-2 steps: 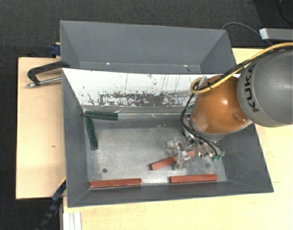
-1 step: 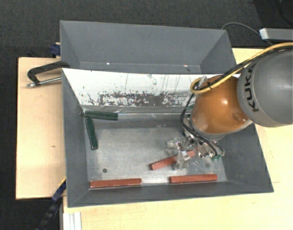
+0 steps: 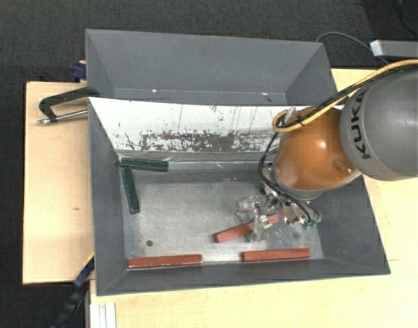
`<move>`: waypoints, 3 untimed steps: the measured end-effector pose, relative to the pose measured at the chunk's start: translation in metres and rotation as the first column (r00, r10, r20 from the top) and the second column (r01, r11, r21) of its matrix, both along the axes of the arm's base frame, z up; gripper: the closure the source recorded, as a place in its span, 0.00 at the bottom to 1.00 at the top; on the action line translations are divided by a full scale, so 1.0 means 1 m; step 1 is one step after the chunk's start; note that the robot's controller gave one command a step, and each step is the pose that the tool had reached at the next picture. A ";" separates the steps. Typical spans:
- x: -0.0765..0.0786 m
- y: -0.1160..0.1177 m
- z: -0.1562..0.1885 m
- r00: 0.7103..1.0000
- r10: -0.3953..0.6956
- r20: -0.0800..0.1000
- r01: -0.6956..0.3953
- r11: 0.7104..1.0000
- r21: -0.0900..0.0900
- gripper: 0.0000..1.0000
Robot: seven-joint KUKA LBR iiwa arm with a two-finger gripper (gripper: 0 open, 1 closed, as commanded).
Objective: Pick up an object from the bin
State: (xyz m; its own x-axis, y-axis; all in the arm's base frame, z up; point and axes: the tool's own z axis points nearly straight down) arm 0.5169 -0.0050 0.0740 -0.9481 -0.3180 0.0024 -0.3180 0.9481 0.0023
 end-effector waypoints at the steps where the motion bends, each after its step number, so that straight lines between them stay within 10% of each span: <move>1: -0.001 0.000 0.019 1.000 -0.001 0.000 0.001 1.000 0.000 1.00; 3: 0.001 0.001 0.051 1.000 -0.001 0.006 0.001 1.000 0.000 1.00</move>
Offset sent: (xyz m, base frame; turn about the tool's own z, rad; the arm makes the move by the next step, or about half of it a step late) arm 0.0000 -0.0001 0.0851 0.0000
